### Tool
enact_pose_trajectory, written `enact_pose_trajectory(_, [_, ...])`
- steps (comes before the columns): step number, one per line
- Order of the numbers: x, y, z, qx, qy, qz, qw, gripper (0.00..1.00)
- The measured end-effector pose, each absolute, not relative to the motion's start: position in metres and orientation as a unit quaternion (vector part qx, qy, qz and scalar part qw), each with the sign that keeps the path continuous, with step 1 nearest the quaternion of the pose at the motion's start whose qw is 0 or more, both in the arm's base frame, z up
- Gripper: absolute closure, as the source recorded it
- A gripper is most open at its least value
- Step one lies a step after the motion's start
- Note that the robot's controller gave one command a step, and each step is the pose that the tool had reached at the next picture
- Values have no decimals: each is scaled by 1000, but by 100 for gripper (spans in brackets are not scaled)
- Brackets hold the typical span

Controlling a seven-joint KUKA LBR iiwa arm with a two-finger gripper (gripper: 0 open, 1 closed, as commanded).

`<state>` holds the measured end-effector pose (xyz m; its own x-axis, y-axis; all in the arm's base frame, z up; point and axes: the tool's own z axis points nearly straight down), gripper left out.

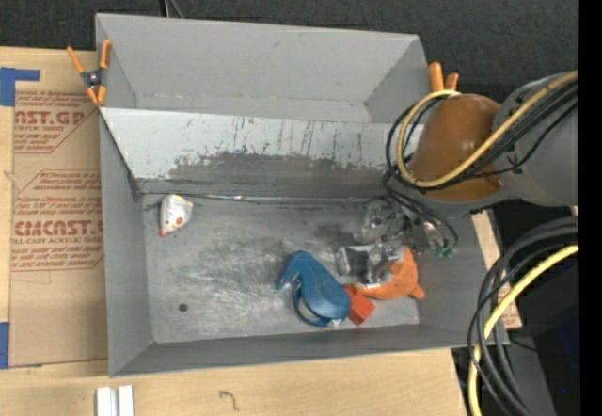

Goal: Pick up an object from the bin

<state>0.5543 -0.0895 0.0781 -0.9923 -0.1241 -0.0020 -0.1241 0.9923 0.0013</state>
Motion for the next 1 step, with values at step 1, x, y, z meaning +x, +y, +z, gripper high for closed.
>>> enact_pose_trajectory(1, [554,-89,78,-62,998,1,1,100])
